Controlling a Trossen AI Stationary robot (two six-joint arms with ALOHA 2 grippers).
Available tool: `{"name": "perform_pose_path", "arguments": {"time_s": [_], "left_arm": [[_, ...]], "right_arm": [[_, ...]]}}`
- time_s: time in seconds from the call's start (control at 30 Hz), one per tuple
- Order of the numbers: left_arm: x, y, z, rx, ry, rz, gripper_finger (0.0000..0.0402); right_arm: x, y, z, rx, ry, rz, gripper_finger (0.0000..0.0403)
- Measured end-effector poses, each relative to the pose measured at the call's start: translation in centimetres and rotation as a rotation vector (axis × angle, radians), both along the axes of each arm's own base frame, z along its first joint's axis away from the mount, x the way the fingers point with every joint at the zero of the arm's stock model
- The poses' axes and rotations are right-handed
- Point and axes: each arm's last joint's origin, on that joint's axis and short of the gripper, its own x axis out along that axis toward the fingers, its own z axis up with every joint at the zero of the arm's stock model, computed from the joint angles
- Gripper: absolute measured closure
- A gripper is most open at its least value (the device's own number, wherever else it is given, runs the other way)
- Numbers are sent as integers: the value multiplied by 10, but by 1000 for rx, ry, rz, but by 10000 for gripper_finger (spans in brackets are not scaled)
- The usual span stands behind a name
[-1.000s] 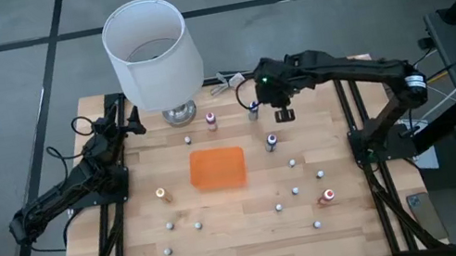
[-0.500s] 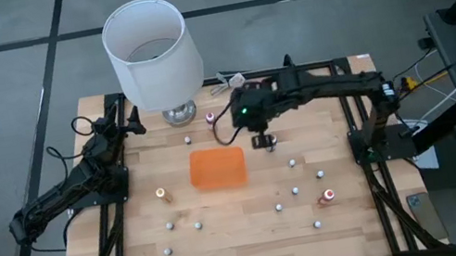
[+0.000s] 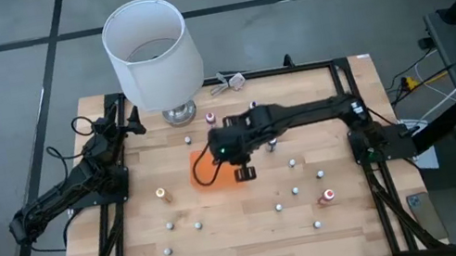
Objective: Pick & Place food coloring
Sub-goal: Put the small purple food coloring bottle into the orange bin
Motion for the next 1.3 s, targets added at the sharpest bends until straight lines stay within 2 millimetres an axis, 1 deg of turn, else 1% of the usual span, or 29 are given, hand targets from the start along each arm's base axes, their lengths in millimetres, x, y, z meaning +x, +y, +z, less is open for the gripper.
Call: {"name": "perform_pose_path", "arguments": {"time_s": [0.2, 0.43, 0.63, 0.73, 1.03, 1.2, 1.3], "left_arm": [[0, 0, 0, 0, -1, 0, 10], [0, 0, 0, 0, 0, 0, 10], [0, 0, 0, 0, 0, 0, 10], [0, 0, 0, 0, 0, 0, 10], [0, 0, 0, 0, 0, 0, 10], [0, 0, 0, 0, 0, 0, 10], [0, 0, 0, 0, 0, 0, 10]], "right_arm": [[13, 15, -25, 19, 40, 44, 331], [25, 21, -50, 14, 79, 78, 330], [28, 21, -67, 11, 104, 76, 330], [31, 20, -74, 19, 89, 56, 330], [29, 17, -102, 28, 128, 38, 331], [28, 12, -118, 33, 143, 12, 330], [27, 6, -124, 32, 153, 0, 330]]}}
